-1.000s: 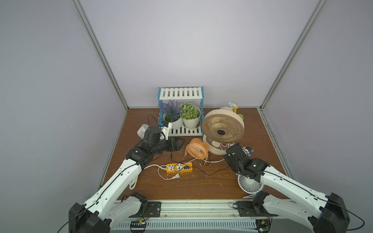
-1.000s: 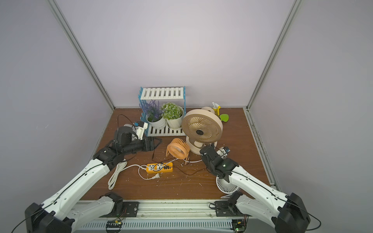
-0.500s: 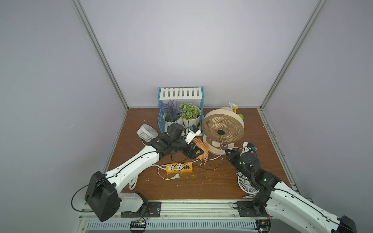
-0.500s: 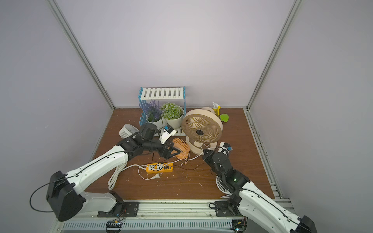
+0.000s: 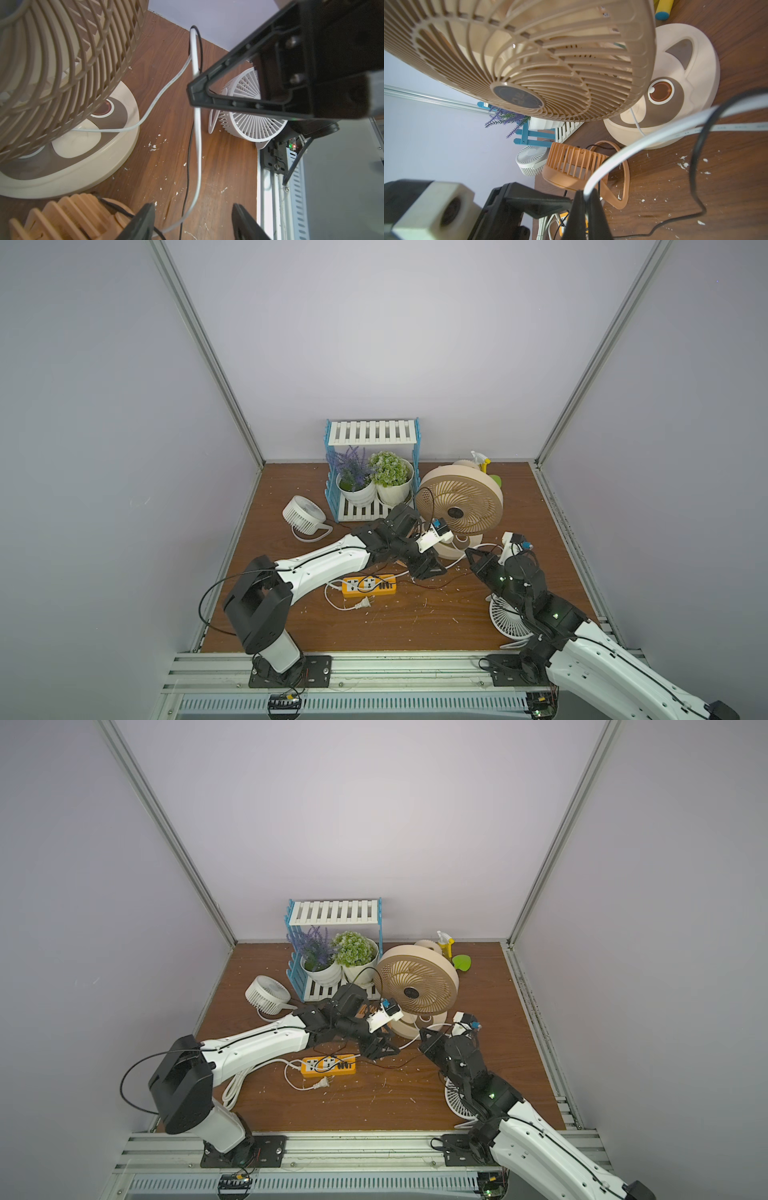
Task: Unplug the desk fan from the power strip
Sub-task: Pick up the plug from the center of the board.
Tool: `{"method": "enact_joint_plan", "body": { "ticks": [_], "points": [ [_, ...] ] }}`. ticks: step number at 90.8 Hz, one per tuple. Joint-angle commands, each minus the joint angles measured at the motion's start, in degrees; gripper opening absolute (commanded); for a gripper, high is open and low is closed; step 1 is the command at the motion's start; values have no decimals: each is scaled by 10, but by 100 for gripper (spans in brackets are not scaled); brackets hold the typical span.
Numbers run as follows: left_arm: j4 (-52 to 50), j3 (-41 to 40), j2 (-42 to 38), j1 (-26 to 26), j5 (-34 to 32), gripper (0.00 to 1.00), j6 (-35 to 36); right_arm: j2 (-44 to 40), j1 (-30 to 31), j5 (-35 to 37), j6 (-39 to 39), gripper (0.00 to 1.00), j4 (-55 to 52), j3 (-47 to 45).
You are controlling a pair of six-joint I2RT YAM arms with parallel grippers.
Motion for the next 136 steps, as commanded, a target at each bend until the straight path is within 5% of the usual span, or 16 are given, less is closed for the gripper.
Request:
{"method": "enact_joint_plan", "body": {
  "ticks": [1,32,55,82,92,103,118,136],
  "points": [
    [7,19,8,-4,2,57,26,-7,-3,-1,-13,0,-7,11],
    [-70,61,59,-4,103,42,73,-3,-5,-1,-3,0,-1,6],
    [-103,84,83,-6,83,40,111,-9,-5,-3,-4,0,-12,7],
    [-164,119,110,-9,75,19,156,-20,-6,-3,-6,0,-27,10],
    [-185,139,117,-9,76,1,168,-24,-7,-5,-8,0,-29,11],
    [-191,159,101,-9,86,0,163,-26,-6,-13,-24,0,-37,18],
    [-169,173,69,-9,114,0,120,-19,-6,-36,-81,53,-38,44],
    [-65,153,39,-8,129,0,12,21,-7,-82,-219,88,-65,131]
  ]
}}
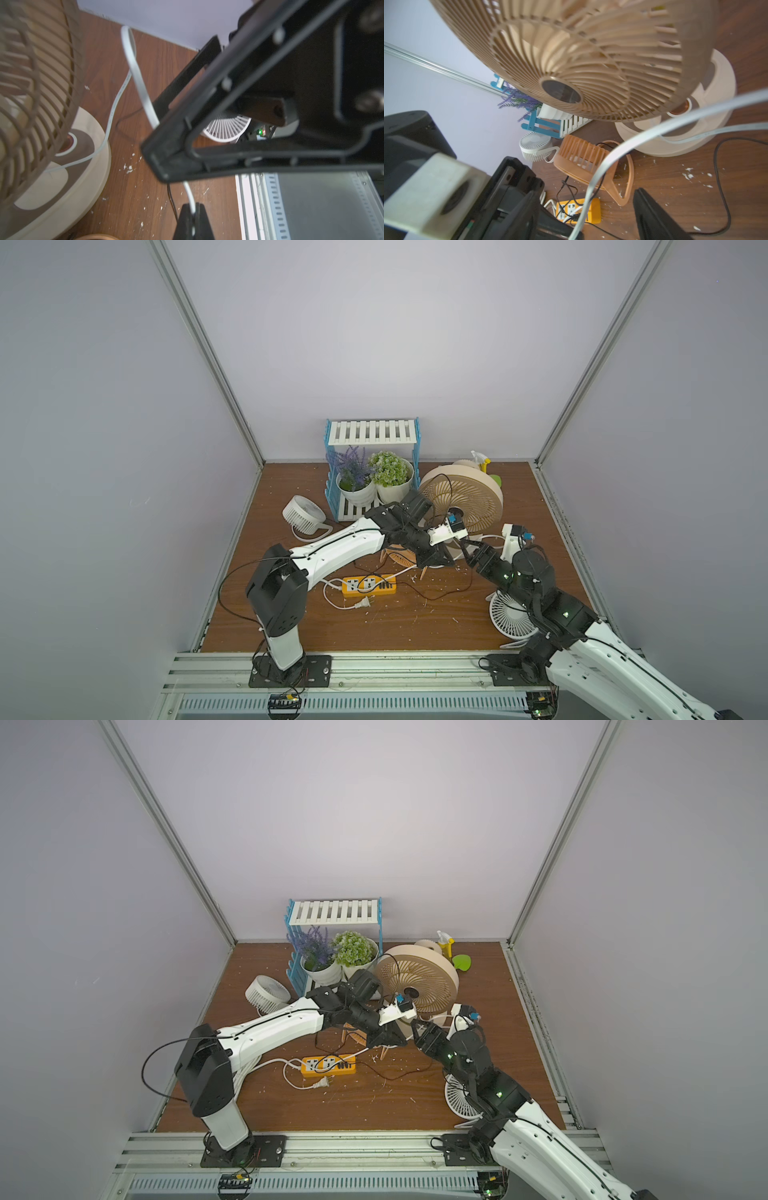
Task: Unplug the desk fan from the power strip
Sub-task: Pick up the plug from the center of the board.
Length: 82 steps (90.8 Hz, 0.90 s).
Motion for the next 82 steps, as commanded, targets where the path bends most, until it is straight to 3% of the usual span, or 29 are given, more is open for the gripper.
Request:
{"method": "enact_joint_plan", "body": {
  "ticks": [1,12,36,52,64,72,82],
  "points": [
    [79,-4,-23,-5,23,0,-81,18,0,-39,-120,89,-20,60],
    [108,-6,-29,-5,-7,0,-121,22,-3,-52,-203,98,-52,105],
    [142,-18,-42,8,-61,0,-173,5,-31,-109,-304,99,-89,155],
    [256,-51,-55,41,-54,0,-292,2,-31,-178,-322,94,-30,113],
    [246,-41,-59,43,-50,0,-289,16,-27,-219,-287,83,53,41],
    [231,-34,-58,44,-44,0,-285,26,-1,-197,-259,77,141,-14],
    [218,-29,-54,44,-30,0,-282,43,65,-101,-283,73,215,-59]
  ]
}}
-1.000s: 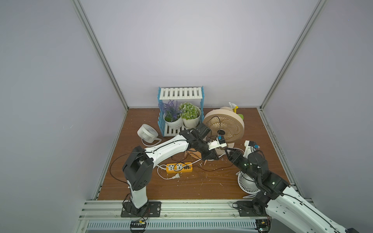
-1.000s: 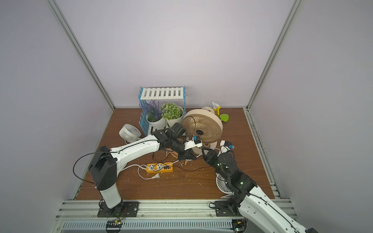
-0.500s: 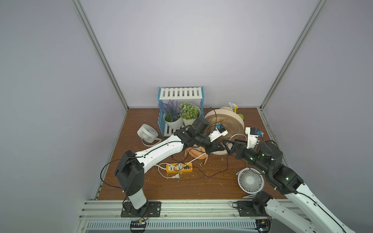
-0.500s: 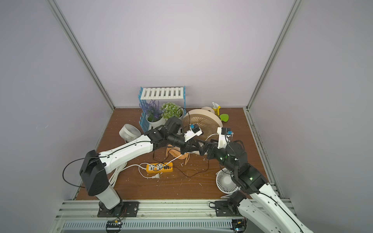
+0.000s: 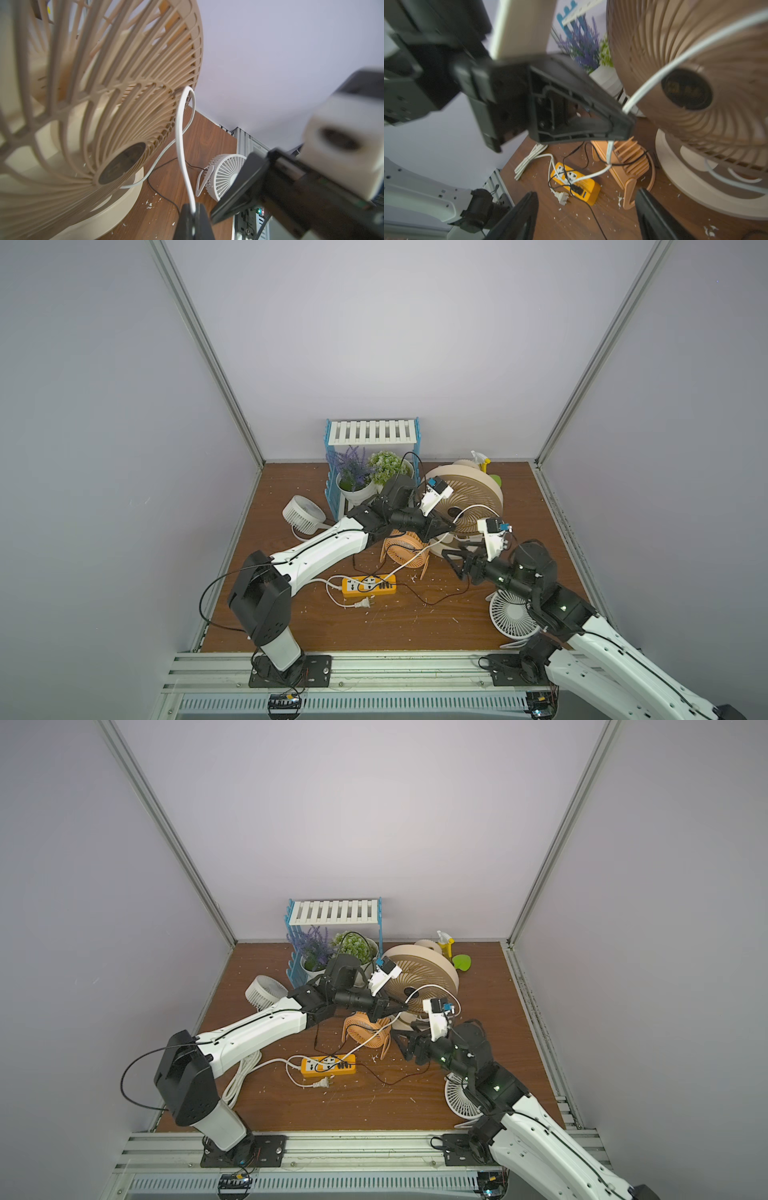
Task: Unplug the desk fan from the power strip
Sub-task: Pick up the plug from the center of the board.
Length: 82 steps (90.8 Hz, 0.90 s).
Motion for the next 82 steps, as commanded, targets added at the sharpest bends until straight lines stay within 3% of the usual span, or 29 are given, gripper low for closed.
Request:
{"method": "enact_joint_plan", "body": {
  "ticks": [1,14,43,82],
  "points": [
    [4,17,-7,0,20,0,-7,11,57,79,-10,72,130,-36],
    [2,18,-9,0,29,0,-10,55,86,157,-3,66,247,-83],
    [-10,14,-19,-1,32,0,-2,109,88,217,-8,61,282,-74],
    [-29,27,-25,-1,45,0,-4,128,89,221,-22,29,314,-73]
  ]
}}
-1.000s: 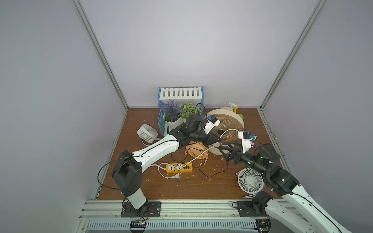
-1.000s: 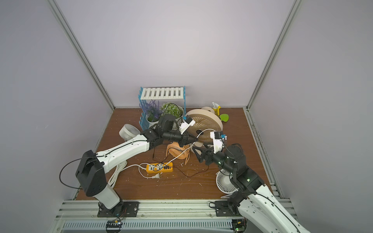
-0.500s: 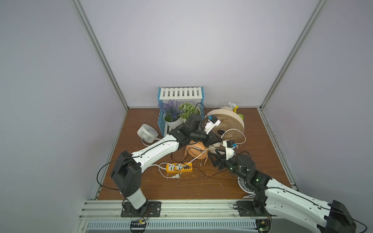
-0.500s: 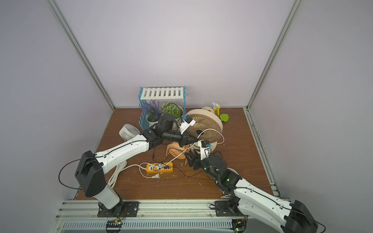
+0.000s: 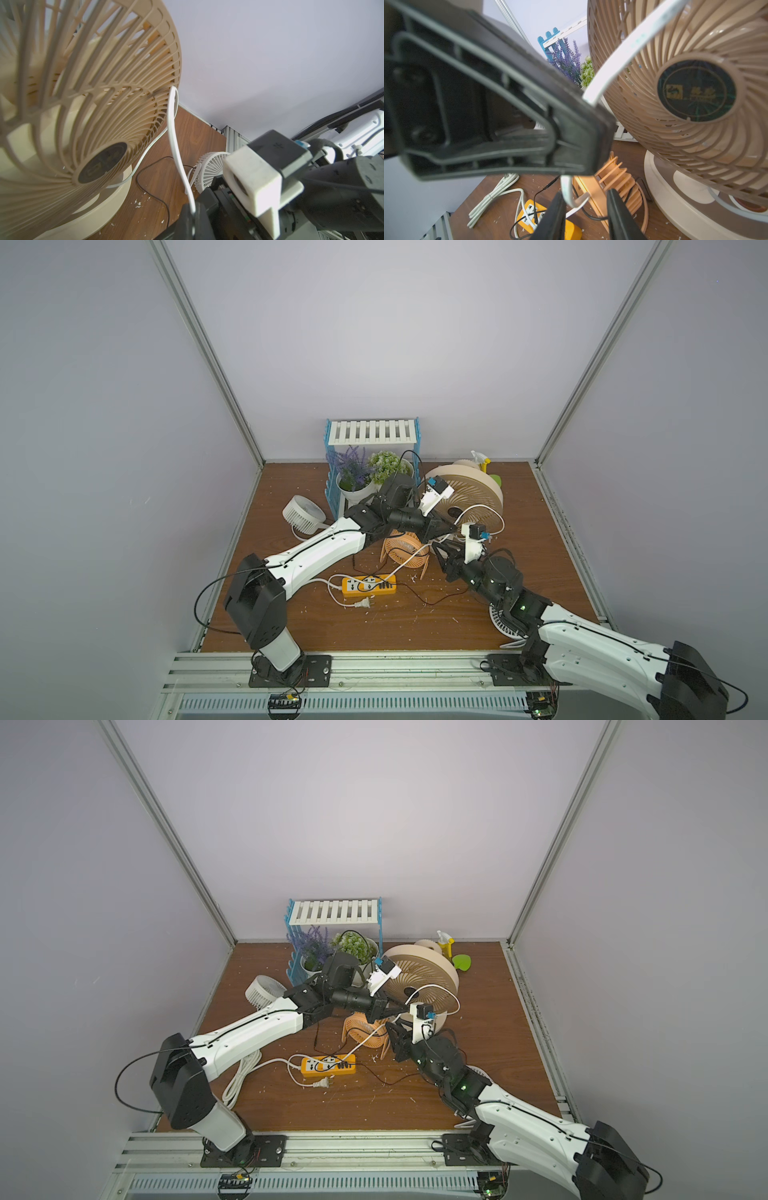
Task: Unplug the desk fan from the power strip
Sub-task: Pick up the plug from the center of the board.
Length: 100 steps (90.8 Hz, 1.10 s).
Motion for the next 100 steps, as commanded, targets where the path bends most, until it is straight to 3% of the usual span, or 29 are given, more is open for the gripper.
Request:
{"method": "enact_joint_plan", "body": {
  "ticks": [1,16,29,34,42,57,75,100],
  "points": [
    [-7,19,-9,-1,19,0,0,6,3,8,-7,29,23,10],
    [-14,24,-8,-1,28,0,-6,15,2,-1,-8,19,37,14],
    [-16,23,-11,-1,33,5,-8,2,3,-3,-9,0,35,12],
    [-16,21,-14,-1,31,18,-6,-9,3,0,-9,0,29,12],
    [-30,17,-27,0,5,48,11,-36,3,3,-14,0,0,17],
    [-58,-15,-89,3,-75,69,74,-112,3,32,-32,0,-120,43],
    [-100,-64,-140,30,-90,70,125,-188,3,50,-56,0,-235,84],
    [-219,-87,-133,33,-34,68,219,-207,2,59,-104,0,-301,158]
  ]
}}
